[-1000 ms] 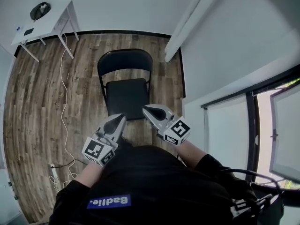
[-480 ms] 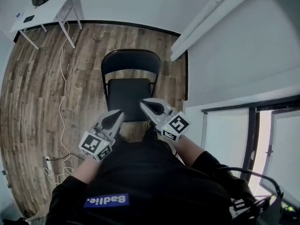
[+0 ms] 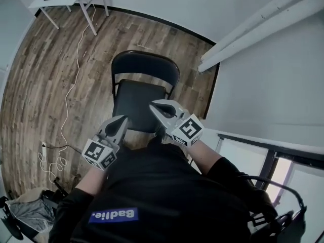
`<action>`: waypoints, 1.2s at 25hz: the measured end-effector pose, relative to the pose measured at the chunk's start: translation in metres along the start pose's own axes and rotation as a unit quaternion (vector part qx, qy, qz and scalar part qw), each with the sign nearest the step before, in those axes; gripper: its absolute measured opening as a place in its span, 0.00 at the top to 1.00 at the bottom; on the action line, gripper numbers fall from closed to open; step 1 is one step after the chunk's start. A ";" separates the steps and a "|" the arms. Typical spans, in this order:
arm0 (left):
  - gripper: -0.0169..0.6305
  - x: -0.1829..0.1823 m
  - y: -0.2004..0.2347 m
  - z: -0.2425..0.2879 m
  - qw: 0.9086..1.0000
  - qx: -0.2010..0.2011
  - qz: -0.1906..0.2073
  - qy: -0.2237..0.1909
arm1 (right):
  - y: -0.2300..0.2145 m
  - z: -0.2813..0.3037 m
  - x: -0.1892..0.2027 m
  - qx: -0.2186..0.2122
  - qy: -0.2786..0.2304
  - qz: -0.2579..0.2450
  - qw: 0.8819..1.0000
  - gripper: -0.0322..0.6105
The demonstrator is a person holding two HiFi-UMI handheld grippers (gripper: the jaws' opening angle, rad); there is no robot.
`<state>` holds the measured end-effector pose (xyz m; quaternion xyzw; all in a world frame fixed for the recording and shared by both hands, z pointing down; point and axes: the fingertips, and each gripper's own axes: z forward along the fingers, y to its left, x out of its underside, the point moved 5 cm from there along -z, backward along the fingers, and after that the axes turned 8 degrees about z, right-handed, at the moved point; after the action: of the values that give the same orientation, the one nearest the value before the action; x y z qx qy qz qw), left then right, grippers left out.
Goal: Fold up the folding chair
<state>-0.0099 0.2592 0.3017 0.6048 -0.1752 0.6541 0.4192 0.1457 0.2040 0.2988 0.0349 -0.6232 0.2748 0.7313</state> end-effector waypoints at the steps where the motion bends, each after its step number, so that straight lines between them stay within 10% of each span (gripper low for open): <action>1: 0.97 0.007 -0.001 0.006 1.000 -0.011 -0.007 -0.004 | -0.010 -0.003 0.004 -0.008 0.003 0.000 1.000 0.96; 14: 0.97 0.102 0.035 0.012 0.990 -0.083 -0.110 -0.030 | -0.073 0.016 0.032 -0.022 0.068 -0.024 0.997 0.95; 30: 0.96 0.252 0.110 -0.055 0.983 -0.088 -0.156 0.050 | -0.068 0.095 0.070 0.039 0.142 -0.044 0.988 0.81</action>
<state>-0.1080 0.3195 0.5576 0.5522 -0.1144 0.5920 0.5759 0.0957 0.1342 0.4047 0.0513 -0.5002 0.2683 0.8217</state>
